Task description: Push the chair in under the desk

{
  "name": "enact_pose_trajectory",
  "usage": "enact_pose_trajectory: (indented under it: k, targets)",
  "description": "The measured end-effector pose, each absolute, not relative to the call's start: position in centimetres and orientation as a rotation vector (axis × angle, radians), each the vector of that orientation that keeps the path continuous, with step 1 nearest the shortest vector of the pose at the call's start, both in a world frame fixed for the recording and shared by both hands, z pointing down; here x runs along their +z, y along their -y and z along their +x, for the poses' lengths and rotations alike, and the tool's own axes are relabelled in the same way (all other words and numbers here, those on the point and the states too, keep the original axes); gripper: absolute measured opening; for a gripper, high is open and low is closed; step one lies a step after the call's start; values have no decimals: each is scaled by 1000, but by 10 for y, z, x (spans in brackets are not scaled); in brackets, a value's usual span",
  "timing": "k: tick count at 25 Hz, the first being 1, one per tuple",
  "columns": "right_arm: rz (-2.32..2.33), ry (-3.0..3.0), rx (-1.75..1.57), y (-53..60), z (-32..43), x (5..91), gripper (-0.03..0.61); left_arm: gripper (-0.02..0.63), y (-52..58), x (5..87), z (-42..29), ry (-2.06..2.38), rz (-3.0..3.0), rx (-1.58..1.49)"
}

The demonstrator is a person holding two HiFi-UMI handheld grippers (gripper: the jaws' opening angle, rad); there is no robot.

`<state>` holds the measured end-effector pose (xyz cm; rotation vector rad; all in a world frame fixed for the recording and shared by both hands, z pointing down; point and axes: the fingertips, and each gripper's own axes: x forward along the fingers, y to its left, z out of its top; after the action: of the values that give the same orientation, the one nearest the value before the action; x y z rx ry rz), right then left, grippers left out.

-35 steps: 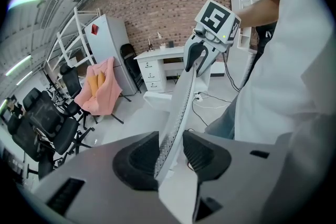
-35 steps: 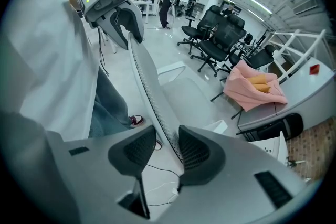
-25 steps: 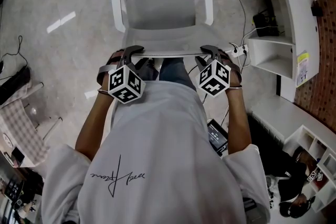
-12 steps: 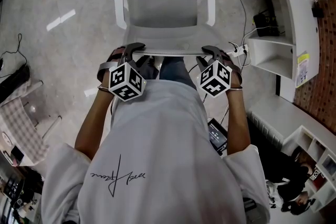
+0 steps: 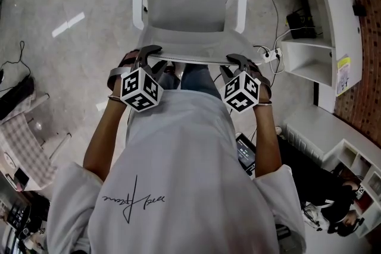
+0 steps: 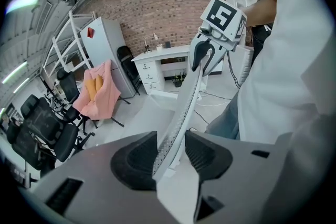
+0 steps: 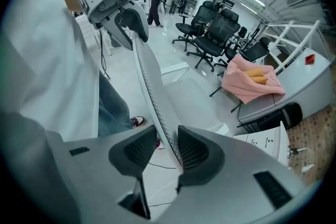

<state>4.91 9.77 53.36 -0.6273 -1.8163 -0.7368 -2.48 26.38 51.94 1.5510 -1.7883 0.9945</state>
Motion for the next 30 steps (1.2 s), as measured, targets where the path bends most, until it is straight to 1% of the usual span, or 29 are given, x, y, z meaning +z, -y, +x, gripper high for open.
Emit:
enact_pose_trajectory:
  k: [30]
  targets:
    - [-431, 1933, -611, -77, 62, 533, 144, 172, -218, 522, -51, 1681, 1680, 1194]
